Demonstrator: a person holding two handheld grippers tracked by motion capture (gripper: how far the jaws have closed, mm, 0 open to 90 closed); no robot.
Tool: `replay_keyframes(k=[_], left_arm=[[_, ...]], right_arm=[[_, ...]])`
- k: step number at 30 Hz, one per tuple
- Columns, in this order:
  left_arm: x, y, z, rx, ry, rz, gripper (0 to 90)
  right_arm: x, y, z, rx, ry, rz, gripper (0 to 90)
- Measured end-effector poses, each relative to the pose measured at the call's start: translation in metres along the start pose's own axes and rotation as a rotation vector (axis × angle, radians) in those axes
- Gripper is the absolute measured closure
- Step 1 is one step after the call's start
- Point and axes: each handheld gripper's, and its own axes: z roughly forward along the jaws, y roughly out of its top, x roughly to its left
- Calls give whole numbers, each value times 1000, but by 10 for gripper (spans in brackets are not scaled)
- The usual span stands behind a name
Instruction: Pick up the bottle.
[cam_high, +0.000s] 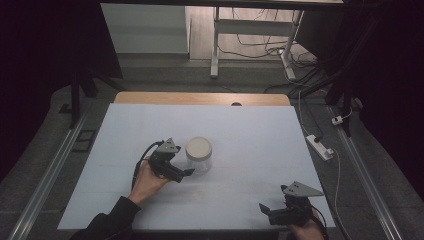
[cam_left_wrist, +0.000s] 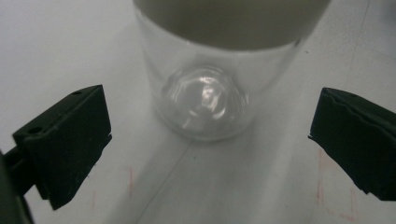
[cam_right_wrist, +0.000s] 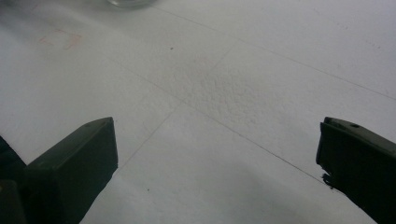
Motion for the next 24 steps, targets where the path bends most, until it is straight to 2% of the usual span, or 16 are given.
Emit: replay_keyframes(k=[6,11,17,21,24], left_arm=[[4,7,21,-32,-33,9,0],[5,13,33,-11,-32,17,0],[3,19,35,-2,-16,39,3],[-2,21,33,-7,4,68,65],[-2,21,33,-9,7,62,66]], right_arm=[[0,0,0,1,2,-1,0],[0,0,0,4,3,-5,0],[0,0,0,4,4,-6,0],[0,0,0,5,4,-7,0],[0,0,0,5,5,-9,0]])
